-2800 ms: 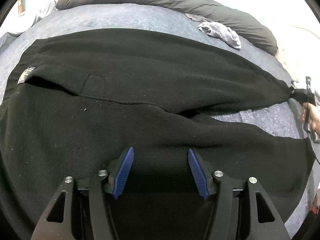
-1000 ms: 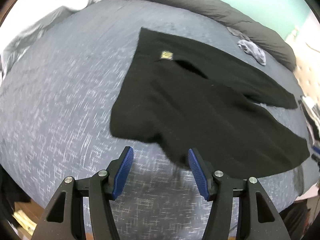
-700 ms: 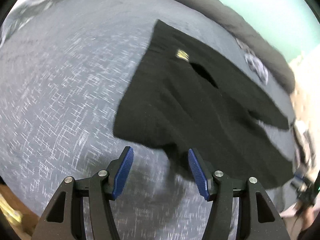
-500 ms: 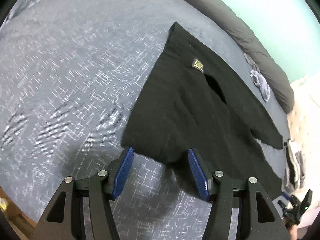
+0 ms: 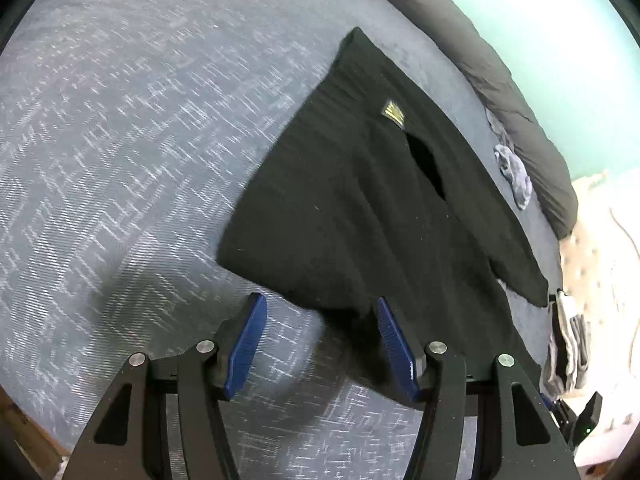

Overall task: Fold clothes
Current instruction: 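Lower the left tool onto the garment edge and close it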

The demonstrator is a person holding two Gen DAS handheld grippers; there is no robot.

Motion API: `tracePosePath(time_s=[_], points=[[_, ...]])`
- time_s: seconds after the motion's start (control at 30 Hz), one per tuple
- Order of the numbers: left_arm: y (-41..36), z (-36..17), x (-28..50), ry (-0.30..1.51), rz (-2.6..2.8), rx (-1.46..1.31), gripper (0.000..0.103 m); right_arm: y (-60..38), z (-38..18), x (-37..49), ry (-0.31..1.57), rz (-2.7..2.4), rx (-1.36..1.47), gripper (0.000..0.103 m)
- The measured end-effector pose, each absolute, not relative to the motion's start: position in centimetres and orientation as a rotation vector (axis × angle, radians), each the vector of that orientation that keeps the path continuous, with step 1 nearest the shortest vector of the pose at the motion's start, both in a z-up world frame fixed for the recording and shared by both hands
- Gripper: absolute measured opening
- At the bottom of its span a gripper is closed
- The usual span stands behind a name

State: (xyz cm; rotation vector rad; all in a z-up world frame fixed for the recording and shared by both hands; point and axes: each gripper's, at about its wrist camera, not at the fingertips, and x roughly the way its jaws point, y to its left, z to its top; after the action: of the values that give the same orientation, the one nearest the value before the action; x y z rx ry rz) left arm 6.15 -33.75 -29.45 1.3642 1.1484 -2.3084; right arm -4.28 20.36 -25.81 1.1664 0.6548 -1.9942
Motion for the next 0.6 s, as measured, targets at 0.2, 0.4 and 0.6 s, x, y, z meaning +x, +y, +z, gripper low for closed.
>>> tracePosePath(time_s=[0.2, 0.4, 0.6], points=[[-34.8, -30.0, 4.7, 1.161, -2.298, 1.302, 0.06, 20.2, -25.4, -3.9, 0.65, -1.994, 1.148, 0.051], [-35.6, -28.8, 4.5, 1.075, -2.347, 1.251, 0.027, 19.4, -26.6, -2.8, 0.725, -1.926, 1.126, 0.051], [-35.8, -27.3, 4.6, 1.017, -2.415, 1.223, 0.015, 18.0, -28.4, -1.8, 0.846, -1.854, 1.103, 0.051]])
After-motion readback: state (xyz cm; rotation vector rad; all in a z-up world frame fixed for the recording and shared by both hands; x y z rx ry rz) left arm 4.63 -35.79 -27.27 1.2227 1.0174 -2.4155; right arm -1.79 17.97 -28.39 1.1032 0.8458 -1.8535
